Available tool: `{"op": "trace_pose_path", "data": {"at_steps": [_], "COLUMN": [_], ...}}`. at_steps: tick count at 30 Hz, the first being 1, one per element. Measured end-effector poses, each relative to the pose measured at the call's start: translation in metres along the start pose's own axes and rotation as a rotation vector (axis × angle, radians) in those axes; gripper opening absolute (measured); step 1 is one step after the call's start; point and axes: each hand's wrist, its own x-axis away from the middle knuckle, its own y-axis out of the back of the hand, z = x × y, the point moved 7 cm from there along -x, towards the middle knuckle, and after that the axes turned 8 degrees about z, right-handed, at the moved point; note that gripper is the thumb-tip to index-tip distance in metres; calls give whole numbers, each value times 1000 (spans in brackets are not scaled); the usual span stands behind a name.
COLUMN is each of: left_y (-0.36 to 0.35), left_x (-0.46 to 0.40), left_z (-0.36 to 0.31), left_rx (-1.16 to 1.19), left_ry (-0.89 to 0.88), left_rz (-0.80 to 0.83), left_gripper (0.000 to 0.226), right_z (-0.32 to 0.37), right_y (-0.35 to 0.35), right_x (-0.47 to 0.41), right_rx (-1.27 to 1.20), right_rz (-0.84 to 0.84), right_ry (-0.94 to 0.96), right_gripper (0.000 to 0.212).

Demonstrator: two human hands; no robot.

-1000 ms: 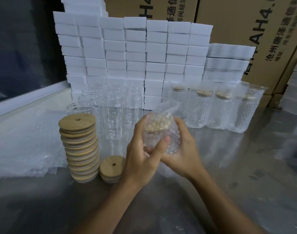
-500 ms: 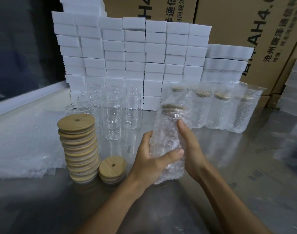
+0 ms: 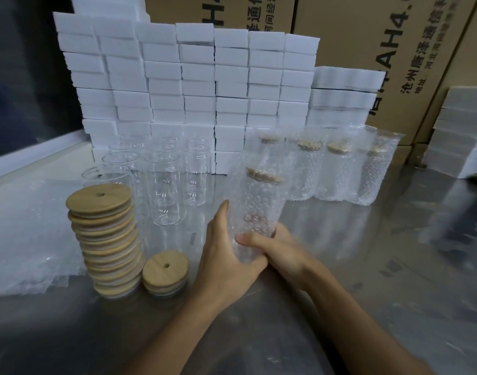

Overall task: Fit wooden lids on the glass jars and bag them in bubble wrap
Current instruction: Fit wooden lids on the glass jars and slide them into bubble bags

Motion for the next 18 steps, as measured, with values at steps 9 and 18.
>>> {"op": "trace_pose_path", "data": {"at_steps": [9,18], "left_y": [-21,-26], "left_x": [4,0], "left_z": [25,18], "left_rx": [-201,-320], "left_ry": [106,-9], "left_rz": [108,151], "left_gripper": [80,17], "right_z": [-14,-16], "right_y": [47,74], "right_x": [-7,-48], "right_rx": [447,575], "right_rz": [-547,-691], "right_ry": [-4,-7], "right_gripper": [70,80]}}
